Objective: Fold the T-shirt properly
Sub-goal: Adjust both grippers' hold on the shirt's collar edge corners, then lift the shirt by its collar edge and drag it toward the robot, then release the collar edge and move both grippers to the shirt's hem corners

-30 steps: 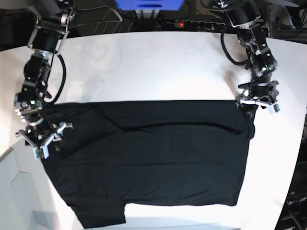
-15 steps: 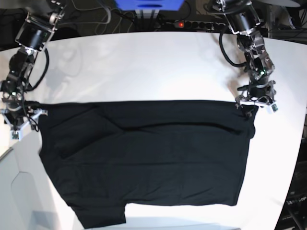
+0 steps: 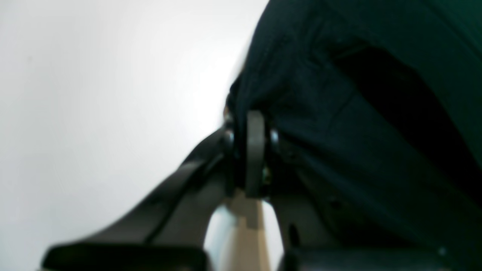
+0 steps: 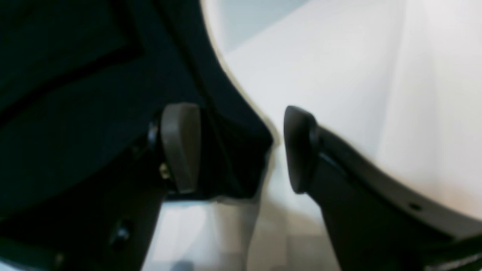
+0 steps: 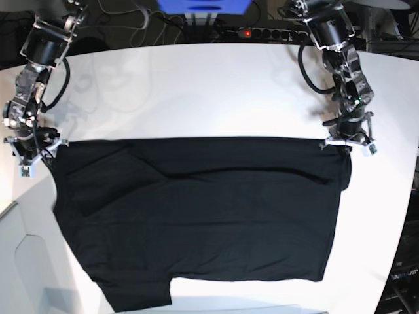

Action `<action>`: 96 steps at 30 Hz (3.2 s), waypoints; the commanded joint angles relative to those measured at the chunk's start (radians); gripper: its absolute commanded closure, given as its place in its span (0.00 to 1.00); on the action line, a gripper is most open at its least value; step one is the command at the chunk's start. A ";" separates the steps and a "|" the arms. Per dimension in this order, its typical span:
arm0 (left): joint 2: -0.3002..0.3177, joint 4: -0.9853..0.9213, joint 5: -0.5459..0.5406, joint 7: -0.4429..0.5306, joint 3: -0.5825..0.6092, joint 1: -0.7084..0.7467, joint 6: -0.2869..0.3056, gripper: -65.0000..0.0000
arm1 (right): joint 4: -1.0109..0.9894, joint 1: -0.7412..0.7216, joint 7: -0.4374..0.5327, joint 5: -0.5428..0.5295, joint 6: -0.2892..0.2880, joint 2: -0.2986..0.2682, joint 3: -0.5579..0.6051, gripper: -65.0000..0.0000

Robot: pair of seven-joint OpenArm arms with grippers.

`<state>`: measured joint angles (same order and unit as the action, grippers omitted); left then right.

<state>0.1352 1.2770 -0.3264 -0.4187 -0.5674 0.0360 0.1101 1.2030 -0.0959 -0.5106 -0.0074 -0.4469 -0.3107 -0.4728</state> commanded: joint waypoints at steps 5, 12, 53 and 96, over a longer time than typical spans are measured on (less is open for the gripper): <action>0.007 0.010 0.005 -0.029 -0.003 0.000 0.001 1.00 | -0.004 0.011 0.002 0.007 -0.011 -0.020 0.004 0.46; 0.007 0.074 0.000 -0.029 -0.006 0.049 0.001 1.00 | 0.004 0.043 0.002 0.007 -0.013 -0.018 0.004 0.85; -0.007 0.557 -0.001 -0.391 -0.188 0.178 0.003 1.00 | 0.489 0.117 -0.248 0.007 -0.128 -0.138 0.038 1.00; -0.033 0.562 -0.001 -0.392 -0.194 0.511 0.003 1.00 | 0.573 0.612 -0.039 0.007 -0.128 0.098 -0.152 1.00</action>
<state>0.0887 1.8214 -0.3275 -0.8234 -0.7521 0.5392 0.1215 1.7561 0.5133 -0.5640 0.0010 -0.5797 -0.1970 -0.6144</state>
